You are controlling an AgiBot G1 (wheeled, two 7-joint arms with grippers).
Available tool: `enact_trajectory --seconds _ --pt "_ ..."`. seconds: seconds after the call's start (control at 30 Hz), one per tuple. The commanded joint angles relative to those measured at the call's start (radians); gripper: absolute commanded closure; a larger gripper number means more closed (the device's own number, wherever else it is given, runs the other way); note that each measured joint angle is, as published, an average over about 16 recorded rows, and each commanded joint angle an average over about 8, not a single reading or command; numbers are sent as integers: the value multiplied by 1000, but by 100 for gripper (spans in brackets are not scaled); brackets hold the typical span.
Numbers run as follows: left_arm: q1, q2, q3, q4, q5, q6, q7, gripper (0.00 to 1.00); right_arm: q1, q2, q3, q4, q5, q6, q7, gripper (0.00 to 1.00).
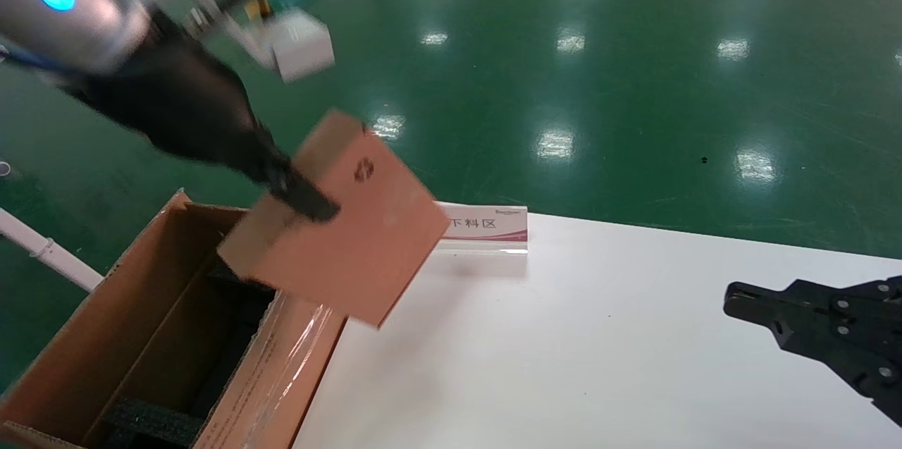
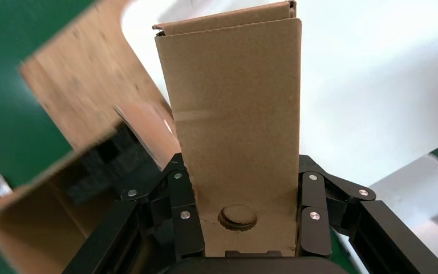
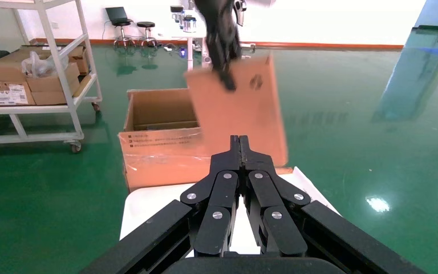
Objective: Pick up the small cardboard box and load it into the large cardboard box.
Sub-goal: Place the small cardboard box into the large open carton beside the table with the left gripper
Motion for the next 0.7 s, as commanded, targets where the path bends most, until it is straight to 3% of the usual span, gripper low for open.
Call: enact_trajectory --seconds 0.03,0.17,0.33,0.6,0.7 --pt "-51 2 -24 28 -13 34 12 100 0 0 0 0 0 0 0 100" --pt "-139 33 23 75 5 67 41 100 0 0 0 0 0 0 0 100" --pt "-214 61 163 101 5 76 80 100 0 0 -1 0 0 0 0 99" --pt "-248 68 435 136 -43 73 120 100 0 0 -1 0 1 0 -1 0" --pt "-248 58 511 158 -64 67 135 100 0 1 -1 0 1 1 -1 0"
